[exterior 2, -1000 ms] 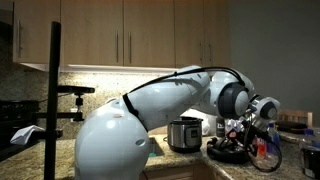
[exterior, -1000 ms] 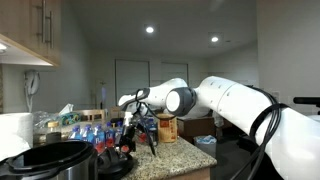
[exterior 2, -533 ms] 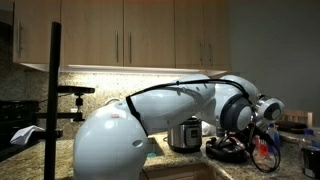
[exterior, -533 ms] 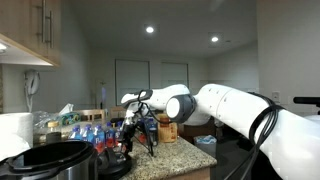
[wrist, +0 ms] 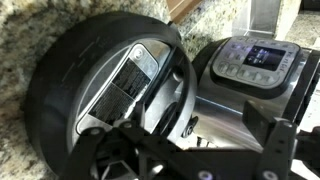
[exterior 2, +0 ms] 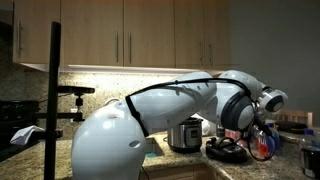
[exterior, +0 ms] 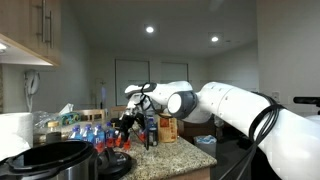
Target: Put the lid on the cooker
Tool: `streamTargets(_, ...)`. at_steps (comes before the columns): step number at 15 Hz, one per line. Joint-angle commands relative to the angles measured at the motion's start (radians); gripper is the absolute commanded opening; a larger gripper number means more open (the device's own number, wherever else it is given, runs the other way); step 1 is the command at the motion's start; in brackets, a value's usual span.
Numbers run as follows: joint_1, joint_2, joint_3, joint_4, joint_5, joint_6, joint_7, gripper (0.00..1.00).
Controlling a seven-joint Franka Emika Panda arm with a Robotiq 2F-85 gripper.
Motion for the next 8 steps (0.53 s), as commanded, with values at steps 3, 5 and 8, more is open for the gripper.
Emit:
streamTargets(3, -0.004, 0.012, 0.028, -0.006, 0.057, -0.022, 0.089, 1.00)
streamTargets(5, 0.000, 0.033, 0.040, -0.005, 0.075, -0.022, 0.098, 1.00)
streamTargets(8, -0.008, 0.077, 0.073, -0.005, 0.129, -0.009, 0.105, 1.00)
